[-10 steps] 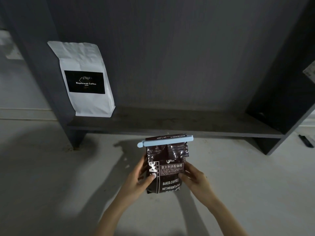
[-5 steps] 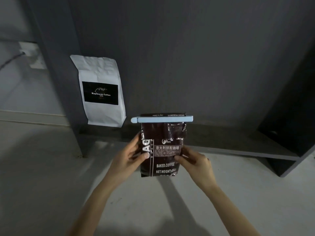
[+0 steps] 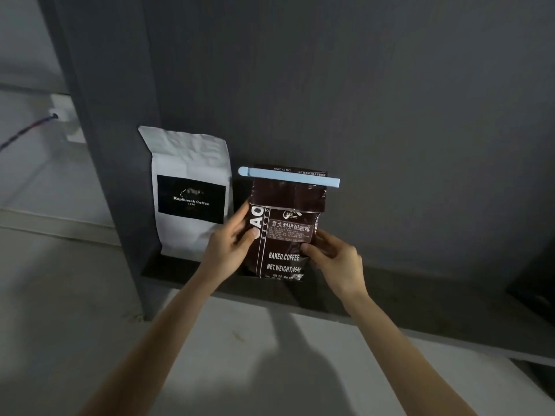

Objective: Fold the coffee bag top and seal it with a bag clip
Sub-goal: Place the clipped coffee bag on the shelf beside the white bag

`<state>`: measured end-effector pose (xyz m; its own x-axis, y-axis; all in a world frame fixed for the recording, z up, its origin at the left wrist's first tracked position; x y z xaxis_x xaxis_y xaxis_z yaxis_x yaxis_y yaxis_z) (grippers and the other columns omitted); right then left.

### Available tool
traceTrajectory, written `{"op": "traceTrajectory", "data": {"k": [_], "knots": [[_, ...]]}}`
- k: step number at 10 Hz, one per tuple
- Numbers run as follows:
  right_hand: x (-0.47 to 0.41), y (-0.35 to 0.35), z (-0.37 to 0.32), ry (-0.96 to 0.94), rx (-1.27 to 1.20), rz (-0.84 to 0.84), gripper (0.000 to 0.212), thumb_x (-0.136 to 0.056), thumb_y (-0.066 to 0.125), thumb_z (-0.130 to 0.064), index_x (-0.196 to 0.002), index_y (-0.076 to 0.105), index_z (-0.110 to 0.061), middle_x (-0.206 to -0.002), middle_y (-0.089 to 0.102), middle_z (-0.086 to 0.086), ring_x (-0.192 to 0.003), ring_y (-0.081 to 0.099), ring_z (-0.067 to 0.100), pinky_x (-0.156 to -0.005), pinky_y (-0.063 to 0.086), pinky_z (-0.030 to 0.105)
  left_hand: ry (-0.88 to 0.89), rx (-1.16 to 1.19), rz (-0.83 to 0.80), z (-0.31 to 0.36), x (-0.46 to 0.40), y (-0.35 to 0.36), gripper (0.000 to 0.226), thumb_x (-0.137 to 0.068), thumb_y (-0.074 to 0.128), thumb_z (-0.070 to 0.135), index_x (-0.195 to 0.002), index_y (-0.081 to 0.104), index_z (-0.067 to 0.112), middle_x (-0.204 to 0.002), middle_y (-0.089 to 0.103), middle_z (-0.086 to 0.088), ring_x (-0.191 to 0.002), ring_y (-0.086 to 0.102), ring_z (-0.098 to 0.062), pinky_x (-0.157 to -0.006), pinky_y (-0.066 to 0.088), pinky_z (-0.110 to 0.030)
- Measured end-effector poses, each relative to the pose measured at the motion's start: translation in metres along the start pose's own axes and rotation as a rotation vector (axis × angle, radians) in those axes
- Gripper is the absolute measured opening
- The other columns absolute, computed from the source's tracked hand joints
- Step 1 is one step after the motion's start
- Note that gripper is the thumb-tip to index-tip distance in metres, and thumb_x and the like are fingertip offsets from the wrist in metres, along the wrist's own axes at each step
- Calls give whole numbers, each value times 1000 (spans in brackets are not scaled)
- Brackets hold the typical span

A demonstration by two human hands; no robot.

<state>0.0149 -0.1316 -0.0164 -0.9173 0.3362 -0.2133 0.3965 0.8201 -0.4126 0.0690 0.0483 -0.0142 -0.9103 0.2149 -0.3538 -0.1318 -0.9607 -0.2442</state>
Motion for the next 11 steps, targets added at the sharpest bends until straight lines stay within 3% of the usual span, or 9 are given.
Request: {"op": "traceTrajectory", "data": {"k": [1, 2, 3, 6, 7, 8, 9, 10, 11], "knots": [[-9, 12, 10, 20, 10, -2, 38, -77, 65, -27, -115, 58, -25, -99, 73, -2, -86, 64, 5, -92, 51, 36, -15, 9, 37, -18, -7, 9, 55, -88, 46, 1, -136, 23, 13, -121, 47, -1, -110, 47, -8, -80, 46, -5], [-8, 18, 17, 33, -1, -9, 41, -79, 63, -25, -119, 54, -25, -105, 72, 0, -89, 62, 3, -92, 49, 28, -19, -1, 31, -30, -8, 13, 54, -90, 44, 9, -135, 22, 26, -129, 46, -2, -117, 46, -11, -90, 46, -20], [-6, 20, 22, 4, 29, -24, 45, -82, 60, -25, -125, 48, -25, -110, 69, 0, -93, 58, -1, -91, 46, 23, -25, 3, 27, -37, -10, 15, 50, -91, 42, 13, -132, 22, 34, -132, 43, 1, -119, 43, -9, -93, 43, -25], [-7, 21, 21, -2, 81, -61, 46, -85, 56, -25, -129, 43, -26, -117, 66, 2, -104, 60, 7, -86, 42, 15, -20, -68, 70, -36, -13, 17, 48, -91, 41, 12, -136, 27, 19, -138, 43, -10, -123, 44, -17, -98, 41, -29], [-7, 18, 16, -7, 71, -108, 46, -86, 55, -21, -130, 41, -23, -119, 65, 3, -97, 57, 0, -79, 40, 8, -17, -134, 77, -32, -13, 19, 48, -92, 40, 11, -137, 25, 19, -136, 45, -8, -118, 44, -12, -90, 40, -9], [-4, 11, 12, -25, 80, -166, 46, -88, 50, -16, -132, 38, -19, -120, 63, 5, -92, 53, 0, -66, 36, -5, -19, -186, 49, -26, -12, 21, 49, -92, 38, 10, -138, 22, 18, -135, 47, -10, -109, 43, -7, -71, 35, 7], [-1, 5, 8, -52, 99, -172, 44, -89, 48, -15, -132, 37, -17, -117, 65, 7, -90, 52, 0, -63, 35, -7, -11, -228, 35, -17, -10, 21, 51, -92, 39, 11, -139, 20, 16, -136, 47, -9, -109, 44, -8, -76, 33, 1], [5, -11, -5, -55, 172, -192, 46, -90, 46, -19, -134, 34, -18, -128, 58, 8, -110, 55, 11, -81, 38, 8, -50, -324, 32, 1, -9, 20, 56, -91, 41, 14, -140, 13, 12, -147, 31, -8, -133, 31, -20, -106, 28, -23], [8, -25, -18, -88, 238, -168, 48, -90, 46, -21, -136, 33, -20, -139, 48, 7, -122, 49, 22, -91, 35, 18, -35, -409, 56, 14, -10, 19, 61, -90, 43, 18, -140, 8, 11, -152, 18, -12, -140, 16, -26, -115, 21, -43]]}}
Point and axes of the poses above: each hand's wrist, its own x-axis away from the middle knuckle, its own y-axis out of the palm, z = x × y, the point moved 1 cm from there along -x, towards the middle knuckle
